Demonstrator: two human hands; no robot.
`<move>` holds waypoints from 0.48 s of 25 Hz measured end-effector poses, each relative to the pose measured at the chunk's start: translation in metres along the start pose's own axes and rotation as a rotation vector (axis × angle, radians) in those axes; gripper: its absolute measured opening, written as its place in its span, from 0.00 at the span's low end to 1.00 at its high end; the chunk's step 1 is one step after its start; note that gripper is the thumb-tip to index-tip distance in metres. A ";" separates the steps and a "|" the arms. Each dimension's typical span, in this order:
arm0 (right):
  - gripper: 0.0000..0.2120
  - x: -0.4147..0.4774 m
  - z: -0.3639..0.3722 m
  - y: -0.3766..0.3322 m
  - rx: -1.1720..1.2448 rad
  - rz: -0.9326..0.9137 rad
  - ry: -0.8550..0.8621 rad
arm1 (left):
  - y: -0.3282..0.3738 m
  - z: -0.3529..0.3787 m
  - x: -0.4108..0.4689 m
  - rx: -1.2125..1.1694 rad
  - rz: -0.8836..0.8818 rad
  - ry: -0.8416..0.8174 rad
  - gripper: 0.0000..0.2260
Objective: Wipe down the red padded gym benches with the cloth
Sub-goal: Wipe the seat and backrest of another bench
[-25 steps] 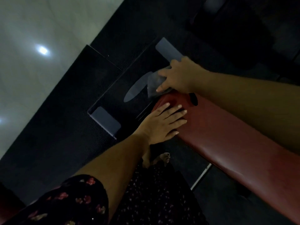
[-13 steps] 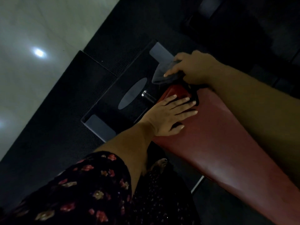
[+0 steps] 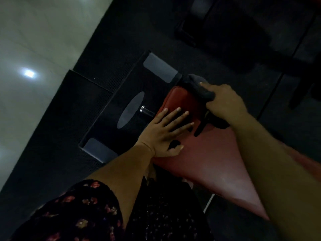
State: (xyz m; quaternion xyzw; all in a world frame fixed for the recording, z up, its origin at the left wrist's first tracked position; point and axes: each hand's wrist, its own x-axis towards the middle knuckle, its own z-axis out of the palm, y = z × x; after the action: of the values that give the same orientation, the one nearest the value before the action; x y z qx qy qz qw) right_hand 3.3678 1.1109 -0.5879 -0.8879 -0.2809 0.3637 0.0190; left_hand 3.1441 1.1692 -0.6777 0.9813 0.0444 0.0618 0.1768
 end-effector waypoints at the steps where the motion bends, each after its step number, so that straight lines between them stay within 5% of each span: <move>1: 0.32 -0.006 0.008 -0.016 -0.106 0.034 0.058 | -0.001 0.000 0.001 0.015 0.000 -0.013 0.30; 6: 0.31 -0.019 0.015 -0.031 -0.329 -0.094 0.113 | 0.001 -0.002 0.001 0.031 -0.003 -0.040 0.30; 12: 0.26 -0.045 0.000 0.047 -0.405 0.219 0.063 | -0.001 -0.005 0.001 0.080 -0.008 -0.091 0.30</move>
State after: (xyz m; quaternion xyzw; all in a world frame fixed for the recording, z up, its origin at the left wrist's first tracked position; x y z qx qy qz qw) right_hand 3.3642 1.0480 -0.5704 -0.9097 -0.2494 0.2720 -0.1906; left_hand 3.1446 1.1718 -0.6735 0.9892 0.0427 0.0144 0.1395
